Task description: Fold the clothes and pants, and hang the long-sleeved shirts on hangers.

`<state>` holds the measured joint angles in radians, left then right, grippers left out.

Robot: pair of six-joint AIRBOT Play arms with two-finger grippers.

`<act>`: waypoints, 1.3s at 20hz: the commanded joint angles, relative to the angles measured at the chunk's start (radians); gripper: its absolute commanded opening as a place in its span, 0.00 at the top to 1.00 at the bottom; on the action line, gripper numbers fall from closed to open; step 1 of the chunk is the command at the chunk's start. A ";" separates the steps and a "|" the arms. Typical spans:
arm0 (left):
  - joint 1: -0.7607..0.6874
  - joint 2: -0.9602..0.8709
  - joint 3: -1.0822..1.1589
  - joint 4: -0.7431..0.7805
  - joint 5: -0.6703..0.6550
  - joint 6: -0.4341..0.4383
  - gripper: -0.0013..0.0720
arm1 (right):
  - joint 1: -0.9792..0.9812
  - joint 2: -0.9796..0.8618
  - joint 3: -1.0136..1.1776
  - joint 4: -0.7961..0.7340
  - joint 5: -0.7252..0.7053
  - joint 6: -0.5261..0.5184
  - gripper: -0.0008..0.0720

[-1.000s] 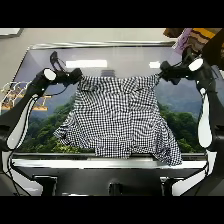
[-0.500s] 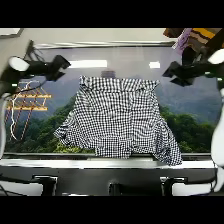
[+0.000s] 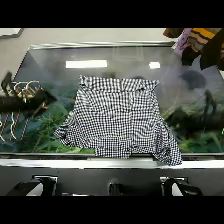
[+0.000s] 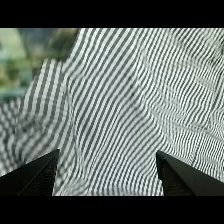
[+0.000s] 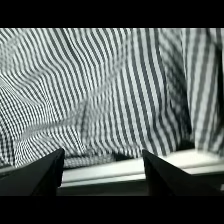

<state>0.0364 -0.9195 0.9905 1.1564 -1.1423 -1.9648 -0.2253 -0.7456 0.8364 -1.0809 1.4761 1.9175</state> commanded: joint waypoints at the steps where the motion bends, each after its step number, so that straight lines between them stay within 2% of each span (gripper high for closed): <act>1: -0.026 0.184 -0.240 0.010 -0.009 -0.087 0.02 | -0.001 0.268 -0.349 0.103 0.014 0.147 0.21; 4: -0.056 0.224 -0.324 -0.003 -0.010 -0.105 0.02 | -0.001 0.365 -0.561 0.227 -0.076 0.169 0.21; 6: -0.074 0.222 -0.346 -0.021 -0.006 -0.105 0.02 | -0.001 0.370 -0.652 0.303 -0.172 0.116 0.21; 11: -0.097 0.221 -0.354 -0.058 0.045 -0.105 0.02 | -0.001 0.341 -0.721 0.312 -0.404 0.050 0.21; 13: -0.097 0.216 -0.354 -0.076 0.050 -0.105 0.02 | -0.001 0.288 -0.722 0.312 -0.480 0.027 0.27; 14: -0.098 0.215 -0.354 -0.077 0.050 -0.105 0.02 | -0.001 0.253 -0.721 0.314 -0.520 0.036 0.38; 15: -0.104 0.215 -0.355 -0.076 0.050 -0.111 0.02 | -0.001 0.220 -0.721 0.323 -0.557 0.055 0.51; 17: -0.134 0.215 -0.364 -0.076 0.042 -0.139 0.02 | -0.001 0.166 -0.721 0.377 -0.615 0.056 0.94; 19: -0.186 0.215 -0.397 -0.076 0.044 -0.174 0.02 | -0.001 0.155 -0.721 0.417 -0.638 0.058 0.93; 22: -0.268 0.215 -0.501 -0.104 0.083 -0.251 0.02 | -0.001 0.156 -0.720 0.422 -0.601 0.056 0.93; 26: -0.381 0.214 -0.632 -0.198 0.317 -0.274 0.02 | -0.001 0.156 -0.720 0.420 -0.558 0.048 0.93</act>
<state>-0.2718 -0.7040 0.4397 1.0183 -0.9813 -2.2021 -0.2253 -0.5861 0.1165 -0.6682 0.8936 1.9728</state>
